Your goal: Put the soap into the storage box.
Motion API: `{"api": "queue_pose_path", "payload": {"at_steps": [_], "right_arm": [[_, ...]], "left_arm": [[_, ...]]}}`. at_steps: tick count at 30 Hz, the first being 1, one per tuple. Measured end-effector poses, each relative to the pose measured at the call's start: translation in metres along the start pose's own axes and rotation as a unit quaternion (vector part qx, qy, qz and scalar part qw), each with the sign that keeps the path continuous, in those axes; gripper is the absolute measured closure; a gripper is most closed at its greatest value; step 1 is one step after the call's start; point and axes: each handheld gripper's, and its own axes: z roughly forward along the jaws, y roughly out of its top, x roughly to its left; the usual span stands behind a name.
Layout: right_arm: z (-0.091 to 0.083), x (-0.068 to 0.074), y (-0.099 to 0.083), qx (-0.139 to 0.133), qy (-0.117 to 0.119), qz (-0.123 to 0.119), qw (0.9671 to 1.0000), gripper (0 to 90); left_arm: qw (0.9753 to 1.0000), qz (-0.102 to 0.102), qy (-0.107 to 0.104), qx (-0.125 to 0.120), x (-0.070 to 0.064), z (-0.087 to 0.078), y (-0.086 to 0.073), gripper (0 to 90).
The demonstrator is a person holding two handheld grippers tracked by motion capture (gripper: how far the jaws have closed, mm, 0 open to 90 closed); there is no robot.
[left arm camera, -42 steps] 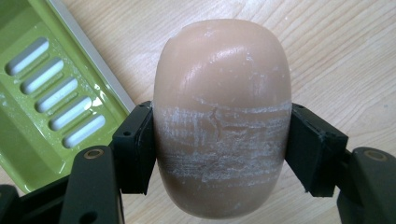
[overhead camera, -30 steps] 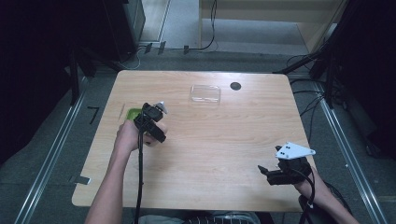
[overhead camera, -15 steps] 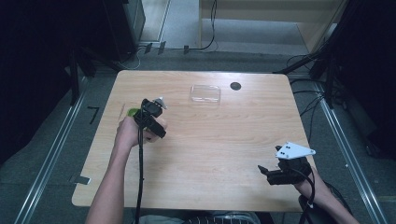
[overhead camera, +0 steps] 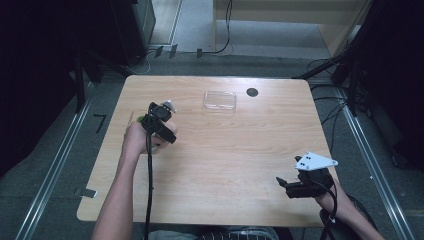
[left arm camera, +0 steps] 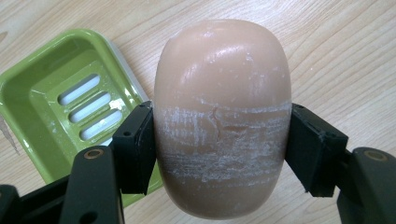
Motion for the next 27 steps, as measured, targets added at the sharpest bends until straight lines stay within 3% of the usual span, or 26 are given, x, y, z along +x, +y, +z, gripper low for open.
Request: {"api": "queue_pose_path", "payload": {"at_steps": [16, 27], "right_arm": [[0.001, 0.000, 0.000, -0.002, 0.001, -0.004, 1.0000, 13.4], [0.001, 0.000, 0.001, -0.001, 0.001, -0.005, 1.0000, 13.4]], "left_arm": [[0.9992, -0.024, 0.010, -0.031, 0.015, -0.007, 0.004, 34.0], [0.9982, -0.046, 0.016, -0.033, 0.029, -0.001, 0.000, 34.0]]}}
